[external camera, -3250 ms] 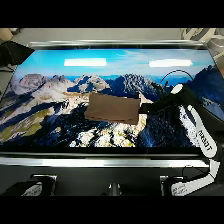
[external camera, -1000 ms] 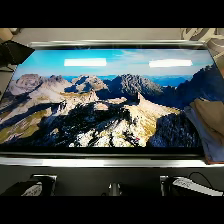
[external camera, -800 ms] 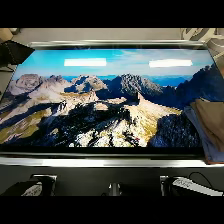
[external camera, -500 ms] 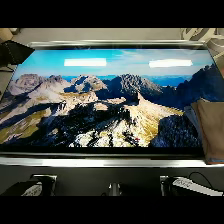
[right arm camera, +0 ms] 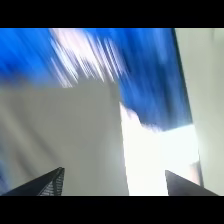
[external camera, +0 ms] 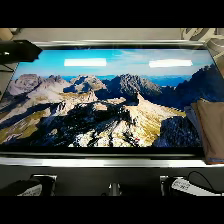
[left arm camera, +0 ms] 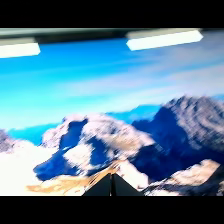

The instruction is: Fold the shirts.

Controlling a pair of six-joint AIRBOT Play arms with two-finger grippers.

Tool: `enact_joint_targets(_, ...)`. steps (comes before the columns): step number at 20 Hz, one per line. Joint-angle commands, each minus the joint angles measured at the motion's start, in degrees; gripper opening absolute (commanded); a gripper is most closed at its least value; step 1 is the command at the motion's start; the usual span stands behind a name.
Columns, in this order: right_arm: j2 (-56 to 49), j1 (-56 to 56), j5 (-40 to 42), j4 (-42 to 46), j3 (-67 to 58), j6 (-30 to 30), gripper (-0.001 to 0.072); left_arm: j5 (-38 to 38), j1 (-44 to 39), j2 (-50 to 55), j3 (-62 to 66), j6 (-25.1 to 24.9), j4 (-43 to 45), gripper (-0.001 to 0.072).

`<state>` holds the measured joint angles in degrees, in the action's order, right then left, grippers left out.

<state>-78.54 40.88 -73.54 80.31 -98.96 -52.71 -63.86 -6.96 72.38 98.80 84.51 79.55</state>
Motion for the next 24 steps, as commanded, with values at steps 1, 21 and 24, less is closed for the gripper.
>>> enact_joint_targets(1,-0.1,-18.7,0.8,1.6,-3.1,-5.4,0.0671,-13.2,-5.6,9.7,3.8,6.6,25.1,0.026)
enact_joint_targets(21,-1.6,-32.8,-14.6,5.9,12.5,-8.8,0.0552,-11.6,-5.0,3.3,-19.2,12.6,16.9,0.0627)
enact_joint_targets(24,-1.6,-32.8,-14.6,5.9,12.5,-8.8,0.0552,-11.6,-5.0,3.3,-19.2,12.6,16.9,0.0627)
